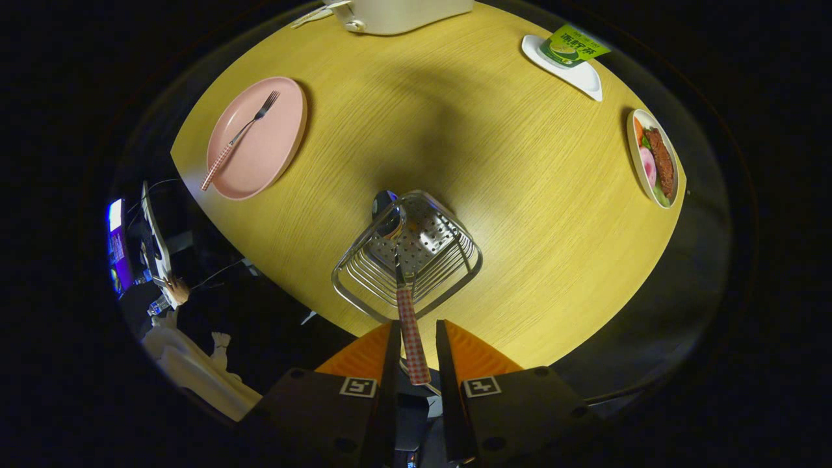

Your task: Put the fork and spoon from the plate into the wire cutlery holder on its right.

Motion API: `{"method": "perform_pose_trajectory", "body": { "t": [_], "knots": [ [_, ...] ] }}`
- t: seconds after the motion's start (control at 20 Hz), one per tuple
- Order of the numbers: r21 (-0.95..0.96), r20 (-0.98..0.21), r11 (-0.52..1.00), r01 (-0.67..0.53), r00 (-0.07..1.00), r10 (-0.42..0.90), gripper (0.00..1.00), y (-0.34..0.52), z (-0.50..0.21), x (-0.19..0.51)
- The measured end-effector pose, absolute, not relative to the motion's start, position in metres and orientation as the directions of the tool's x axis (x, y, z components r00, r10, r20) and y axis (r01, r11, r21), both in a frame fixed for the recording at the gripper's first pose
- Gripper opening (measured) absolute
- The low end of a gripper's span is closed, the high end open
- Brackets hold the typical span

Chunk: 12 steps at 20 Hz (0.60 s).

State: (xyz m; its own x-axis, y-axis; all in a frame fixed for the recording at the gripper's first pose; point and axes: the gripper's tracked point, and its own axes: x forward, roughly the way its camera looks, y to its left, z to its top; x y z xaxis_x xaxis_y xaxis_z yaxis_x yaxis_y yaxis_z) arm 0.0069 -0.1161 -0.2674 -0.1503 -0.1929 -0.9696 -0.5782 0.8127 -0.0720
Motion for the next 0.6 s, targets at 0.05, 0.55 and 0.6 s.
{"method": "perform_pose_trajectory", "body": {
  "t": [0.05,0.55,0.6],
  "knots": [
    [-0.072,-0.973,0.814,-0.576,-0.141,-0.185,0.38,-0.115,-0.265,0.009],
    [-0.096,-0.972,0.85,-0.519,0.232,0.032,0.98,-0.057,-0.191,0.032],
    [-0.109,-0.953,0.855,-0.508,0.298,0.056,0.98,-0.048,-0.182,0.035]
  ]
}}
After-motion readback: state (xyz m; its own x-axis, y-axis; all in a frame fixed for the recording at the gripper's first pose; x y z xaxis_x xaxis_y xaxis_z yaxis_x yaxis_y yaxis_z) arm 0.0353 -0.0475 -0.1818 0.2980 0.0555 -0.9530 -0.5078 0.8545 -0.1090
